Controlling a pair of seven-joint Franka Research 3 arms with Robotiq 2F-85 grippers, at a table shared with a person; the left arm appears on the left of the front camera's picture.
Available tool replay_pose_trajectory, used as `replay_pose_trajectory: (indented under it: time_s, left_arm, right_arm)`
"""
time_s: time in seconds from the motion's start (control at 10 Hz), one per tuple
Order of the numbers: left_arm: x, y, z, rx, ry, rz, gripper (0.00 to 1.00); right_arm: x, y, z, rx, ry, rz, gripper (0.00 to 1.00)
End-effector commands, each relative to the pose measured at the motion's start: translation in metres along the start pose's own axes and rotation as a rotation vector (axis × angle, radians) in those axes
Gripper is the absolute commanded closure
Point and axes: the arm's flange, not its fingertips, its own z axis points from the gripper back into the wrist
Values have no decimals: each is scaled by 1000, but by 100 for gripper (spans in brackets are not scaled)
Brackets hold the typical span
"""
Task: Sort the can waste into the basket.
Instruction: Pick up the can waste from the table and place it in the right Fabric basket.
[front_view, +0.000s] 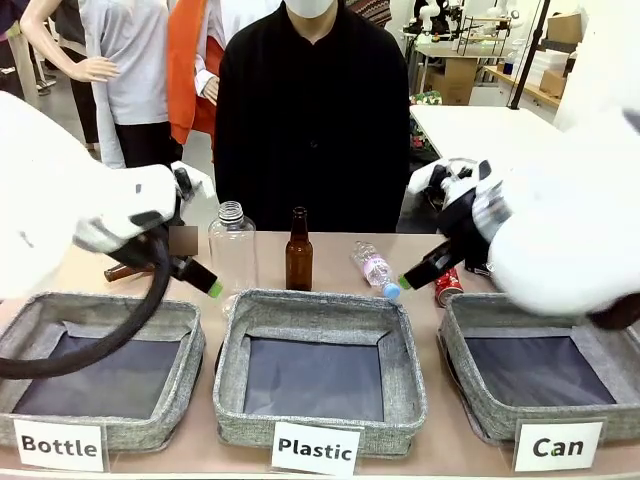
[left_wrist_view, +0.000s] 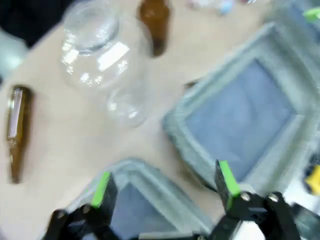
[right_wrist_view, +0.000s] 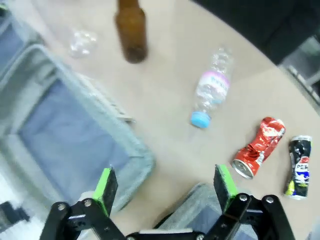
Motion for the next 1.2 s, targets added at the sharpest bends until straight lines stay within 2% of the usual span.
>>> replay_pose_trajectory:
  time_s: [0.0,0.1,0.2,0.3,0.4,0.6,0.8,0.9,1.1]
  left_arm:
    - [-16,9,71,-175,-58,-82,0]
    - [-26,4,98,-242,-109,-121,0]
    - [-42,7,127,-263,-168,-123,0]
    - [-65,27,156,-228,-239,-44,0]
    - [-92,48,176,-209,-310,64,0]
    - [-150,86,202,-295,-510,242,0]
    - [-188,103,207,-261,-663,436,0]
    - [-200,115,200,-247,-702,545,0]
    - [-227,115,176,-253,-780,732,0]
  right_arm:
    - [-8,-26,65,282,-28,-81,0]
    - [-14,-36,92,371,-51,-196,0]
    - [-24,-51,116,397,-91,-314,0]
    - [-44,-74,142,400,-173,-433,0]
    - [-69,-93,162,409,-258,-497,0]
    - [-127,-130,193,440,-422,-616,0]
    - [-187,-156,209,442,-579,-737,0]
    - [-212,-166,212,432,-641,-796,0]
    - [-257,-182,212,433,-712,-912,0]
